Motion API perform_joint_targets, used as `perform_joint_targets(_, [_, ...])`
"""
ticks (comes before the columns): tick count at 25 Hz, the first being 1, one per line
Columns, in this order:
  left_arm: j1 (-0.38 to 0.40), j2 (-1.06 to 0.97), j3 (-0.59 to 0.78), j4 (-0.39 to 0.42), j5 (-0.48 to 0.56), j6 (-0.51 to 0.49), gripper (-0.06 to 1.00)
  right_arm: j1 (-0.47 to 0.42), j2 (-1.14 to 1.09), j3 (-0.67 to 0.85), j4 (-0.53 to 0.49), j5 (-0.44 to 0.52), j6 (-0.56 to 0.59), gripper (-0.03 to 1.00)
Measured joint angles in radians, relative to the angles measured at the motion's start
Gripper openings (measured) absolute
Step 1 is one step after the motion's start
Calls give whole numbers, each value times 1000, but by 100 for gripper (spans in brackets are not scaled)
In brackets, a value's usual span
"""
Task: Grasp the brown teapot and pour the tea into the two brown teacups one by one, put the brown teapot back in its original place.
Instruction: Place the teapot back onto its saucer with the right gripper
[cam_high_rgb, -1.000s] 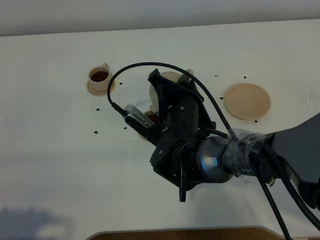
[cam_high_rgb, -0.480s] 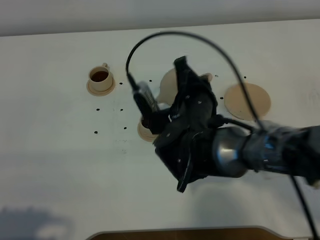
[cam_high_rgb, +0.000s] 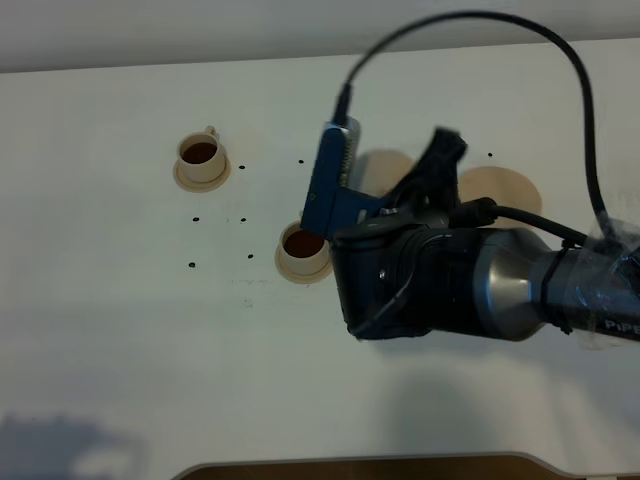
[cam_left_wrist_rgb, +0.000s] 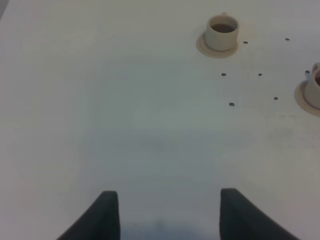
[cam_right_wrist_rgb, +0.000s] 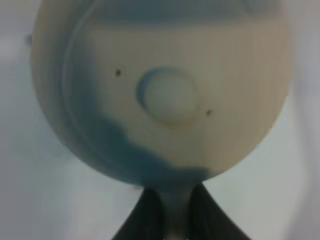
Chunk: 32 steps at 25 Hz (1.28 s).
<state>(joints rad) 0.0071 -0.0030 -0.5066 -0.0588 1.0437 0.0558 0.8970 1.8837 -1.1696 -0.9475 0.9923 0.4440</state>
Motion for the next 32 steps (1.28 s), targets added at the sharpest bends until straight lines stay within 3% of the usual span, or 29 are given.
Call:
perform_joint_targets(10, [0,0,0,0,0,0,49,-62,0,0,440,-170,41,11])
perform_joint_targets(16, [0,0,0,0,0,0,49,-117,3,0,657,-240,-41,11])
perform_joint_targets(21, [0,0,0,0,0,0,49,-134,53,0,696,-250,-91,11])
perform_joint_targets(26, [0,0,0,0,0,0,49,-156,19,0,620,-240,-70,11])
perform_joint_targets(32, [0,0,0,0,0,0,49,-326,-51,0,596,-215,-54,11])
